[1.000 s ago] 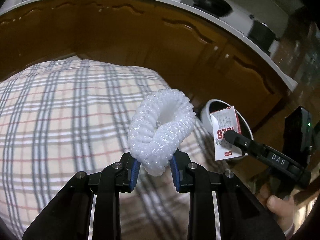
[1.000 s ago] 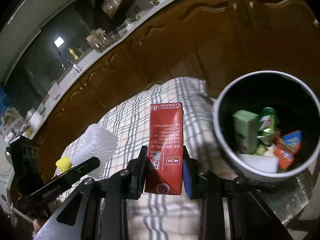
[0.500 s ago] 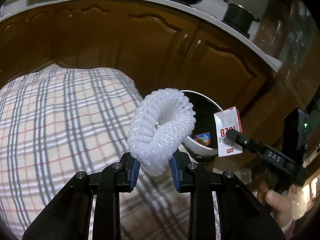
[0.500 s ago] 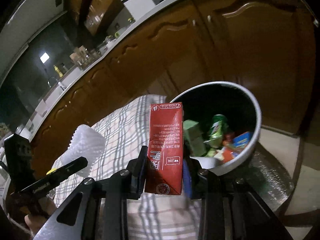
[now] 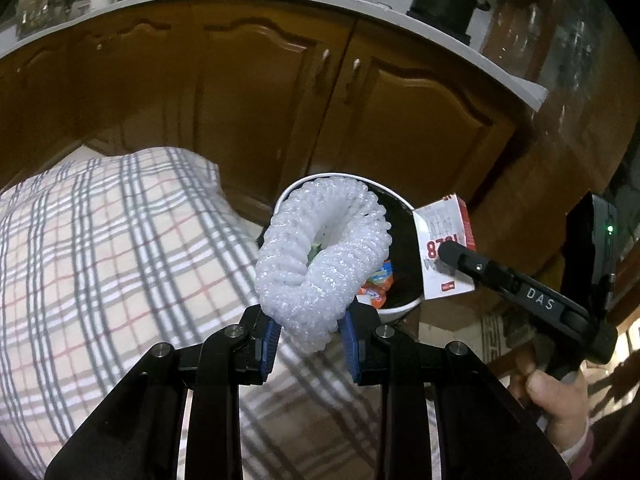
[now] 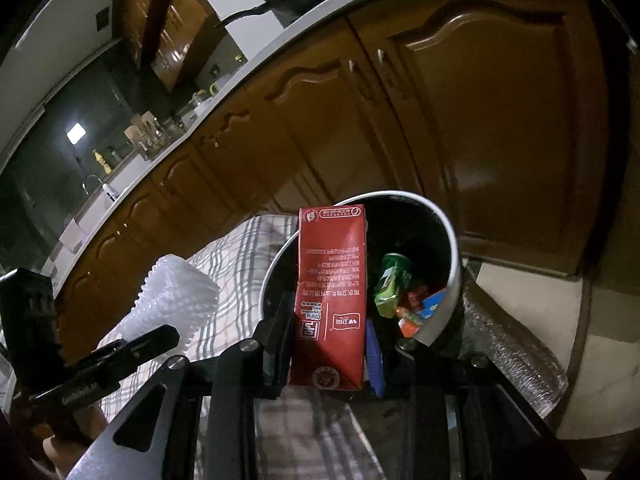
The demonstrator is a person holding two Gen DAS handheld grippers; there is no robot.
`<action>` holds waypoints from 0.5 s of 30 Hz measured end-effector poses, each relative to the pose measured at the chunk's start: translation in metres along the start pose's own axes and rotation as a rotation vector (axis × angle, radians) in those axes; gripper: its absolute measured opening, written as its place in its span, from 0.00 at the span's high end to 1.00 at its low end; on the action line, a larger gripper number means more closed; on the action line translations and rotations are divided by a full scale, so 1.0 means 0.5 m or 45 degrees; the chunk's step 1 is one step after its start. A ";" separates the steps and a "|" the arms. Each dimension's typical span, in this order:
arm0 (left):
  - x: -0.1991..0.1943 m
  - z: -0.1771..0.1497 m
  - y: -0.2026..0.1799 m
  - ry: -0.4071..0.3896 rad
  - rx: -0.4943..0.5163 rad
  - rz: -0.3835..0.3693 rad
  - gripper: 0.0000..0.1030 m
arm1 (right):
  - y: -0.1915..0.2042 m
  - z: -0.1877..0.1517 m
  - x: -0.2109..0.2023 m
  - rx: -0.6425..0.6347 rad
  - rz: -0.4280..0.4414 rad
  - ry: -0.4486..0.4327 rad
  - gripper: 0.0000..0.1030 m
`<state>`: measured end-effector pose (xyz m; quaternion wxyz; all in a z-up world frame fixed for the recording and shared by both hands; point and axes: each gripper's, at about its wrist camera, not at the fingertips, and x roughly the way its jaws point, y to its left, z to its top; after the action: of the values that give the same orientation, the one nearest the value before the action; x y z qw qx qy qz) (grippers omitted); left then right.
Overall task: Collect trash
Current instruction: 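Carry sleeve and carton over the bin and open both tools to drop them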
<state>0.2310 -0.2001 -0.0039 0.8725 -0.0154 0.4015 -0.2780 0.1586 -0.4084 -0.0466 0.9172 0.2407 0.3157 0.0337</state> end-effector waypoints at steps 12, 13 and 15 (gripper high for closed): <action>0.070 0.035 -0.042 0.029 0.055 -0.004 0.76 | -0.013 0.033 0.018 -0.022 -0.030 -0.018 0.70; 0.077 0.037 -0.042 0.034 0.053 -0.003 0.76 | -0.012 0.034 0.021 -0.022 -0.034 -0.017 0.70; 0.087 0.038 -0.042 0.044 0.050 -0.005 0.76 | -0.014 0.038 0.026 -0.026 -0.039 -0.014 0.70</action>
<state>0.2573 -0.2431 -0.0156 0.8650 0.0059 0.4109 -0.2878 0.1798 -0.4197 -0.0440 0.9217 0.2266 0.3140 0.0215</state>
